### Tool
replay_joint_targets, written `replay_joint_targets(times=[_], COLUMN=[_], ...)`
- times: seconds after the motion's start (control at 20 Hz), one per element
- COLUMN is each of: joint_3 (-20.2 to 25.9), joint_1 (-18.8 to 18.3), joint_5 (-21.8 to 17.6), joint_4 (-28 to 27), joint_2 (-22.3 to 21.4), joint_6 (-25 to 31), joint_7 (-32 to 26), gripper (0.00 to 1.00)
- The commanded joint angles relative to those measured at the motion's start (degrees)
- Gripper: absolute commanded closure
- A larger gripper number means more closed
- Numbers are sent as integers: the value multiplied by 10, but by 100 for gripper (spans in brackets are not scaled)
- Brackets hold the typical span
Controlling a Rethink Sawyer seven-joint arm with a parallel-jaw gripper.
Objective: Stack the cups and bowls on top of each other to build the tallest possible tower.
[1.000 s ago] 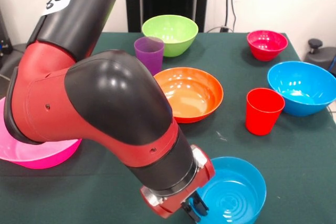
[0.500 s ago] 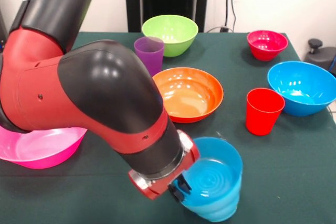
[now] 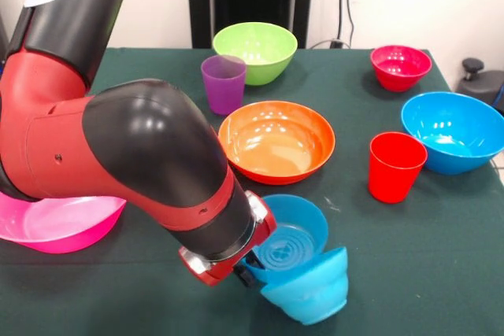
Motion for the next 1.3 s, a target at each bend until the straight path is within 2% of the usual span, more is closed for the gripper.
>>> replay_joint_targets(times=[0.05, 0.75, 0.85, 1.0, 1.2, 1.25, 1.3], joint_3=[-42, -49, -48, -43, -45, -45, -44], joint_1=[0, -6, -14, -39, -46, -48, -51], joint_5=[-18, -13, -6, 5, 7, 7, 8], joint_4=[45, 51, 64, 107, 115, 119, 124], joint_2=[20, 17, 16, 13, 12, 11, 10], joint_6=[13, 13, -3, -54, -45, -46, -53], joint_7=[-126, -142, -146, -163, -166, -172, -174], gripper=[100, 100, 100, 100, 100, 0, 0])
